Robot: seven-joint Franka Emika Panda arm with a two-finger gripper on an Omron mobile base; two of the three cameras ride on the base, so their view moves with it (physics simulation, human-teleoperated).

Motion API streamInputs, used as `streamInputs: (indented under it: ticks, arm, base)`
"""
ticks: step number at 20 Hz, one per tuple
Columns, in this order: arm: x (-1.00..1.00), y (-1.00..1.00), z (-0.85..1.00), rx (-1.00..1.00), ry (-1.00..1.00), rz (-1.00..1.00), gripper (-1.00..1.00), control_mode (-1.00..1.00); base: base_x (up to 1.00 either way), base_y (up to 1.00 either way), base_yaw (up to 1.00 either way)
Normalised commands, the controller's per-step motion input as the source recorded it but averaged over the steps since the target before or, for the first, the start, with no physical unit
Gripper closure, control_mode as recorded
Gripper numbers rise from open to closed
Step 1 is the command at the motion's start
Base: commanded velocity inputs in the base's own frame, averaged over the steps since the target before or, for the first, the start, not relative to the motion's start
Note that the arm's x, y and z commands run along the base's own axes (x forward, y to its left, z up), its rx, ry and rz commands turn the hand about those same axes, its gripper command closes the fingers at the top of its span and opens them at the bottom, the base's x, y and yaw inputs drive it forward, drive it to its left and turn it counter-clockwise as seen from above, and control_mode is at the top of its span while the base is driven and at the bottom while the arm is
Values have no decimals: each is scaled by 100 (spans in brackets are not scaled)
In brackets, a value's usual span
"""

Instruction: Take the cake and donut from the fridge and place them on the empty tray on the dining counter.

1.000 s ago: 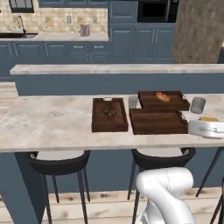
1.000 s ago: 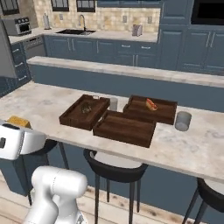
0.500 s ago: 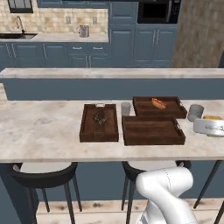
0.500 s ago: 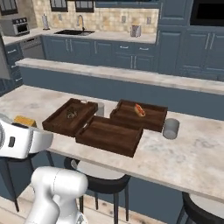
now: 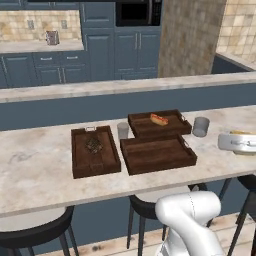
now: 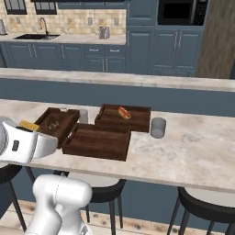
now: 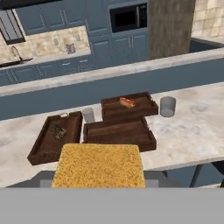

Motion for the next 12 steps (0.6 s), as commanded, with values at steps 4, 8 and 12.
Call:
streamInputs:
  ticks: [4, 8, 12]
  arm:
    - [100, -12, -5, 1, 45, 10, 100, -100]
    - [100, -13, -36, 0, 25, 22, 100, -100]
    - [96, -4, -64, 2, -1, 23, 100, -100]
  base:
    - [0, 0, 0]
    - [0, 0, 0]
    - [0, 0, 0]
